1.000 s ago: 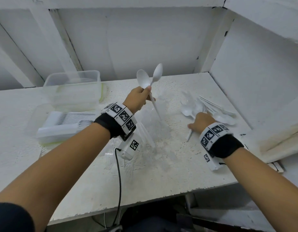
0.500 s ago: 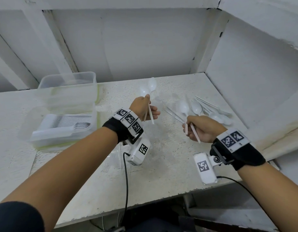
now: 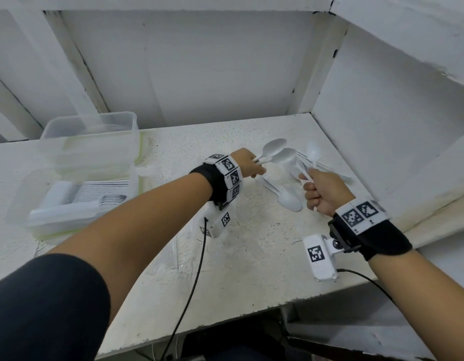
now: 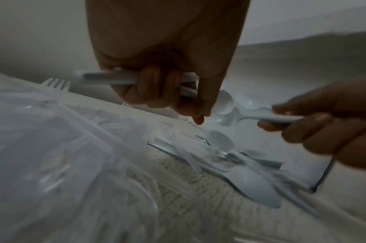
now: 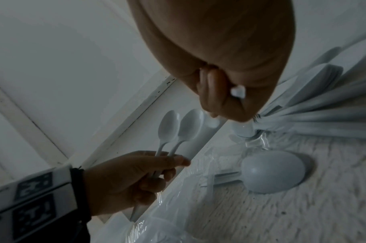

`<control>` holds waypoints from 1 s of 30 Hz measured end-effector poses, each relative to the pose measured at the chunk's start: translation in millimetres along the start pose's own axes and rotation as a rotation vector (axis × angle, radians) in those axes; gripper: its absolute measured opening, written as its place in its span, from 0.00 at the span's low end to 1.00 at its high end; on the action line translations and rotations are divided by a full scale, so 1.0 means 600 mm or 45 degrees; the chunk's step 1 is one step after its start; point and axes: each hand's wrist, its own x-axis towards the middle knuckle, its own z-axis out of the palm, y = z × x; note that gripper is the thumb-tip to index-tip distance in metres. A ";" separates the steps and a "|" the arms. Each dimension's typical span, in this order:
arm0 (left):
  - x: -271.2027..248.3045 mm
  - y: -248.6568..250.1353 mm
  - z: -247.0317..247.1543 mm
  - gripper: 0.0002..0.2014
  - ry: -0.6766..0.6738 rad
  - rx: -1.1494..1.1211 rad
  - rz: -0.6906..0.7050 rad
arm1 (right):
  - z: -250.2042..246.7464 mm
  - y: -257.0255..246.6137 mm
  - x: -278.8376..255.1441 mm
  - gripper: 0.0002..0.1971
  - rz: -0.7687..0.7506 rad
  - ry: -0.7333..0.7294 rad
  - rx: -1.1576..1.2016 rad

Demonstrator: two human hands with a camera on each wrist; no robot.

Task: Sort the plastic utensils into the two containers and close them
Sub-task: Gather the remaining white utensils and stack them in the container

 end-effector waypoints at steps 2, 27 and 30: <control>0.011 0.013 0.006 0.08 -0.066 0.141 0.045 | -0.005 -0.001 0.006 0.10 -0.034 0.021 0.026; 0.010 0.017 0.034 0.09 -0.230 0.636 0.308 | -0.014 0.005 0.038 0.09 -0.172 -0.001 0.083; 0.001 0.010 0.021 0.11 -0.183 0.497 0.218 | -0.008 -0.001 0.033 0.08 -0.246 0.069 0.022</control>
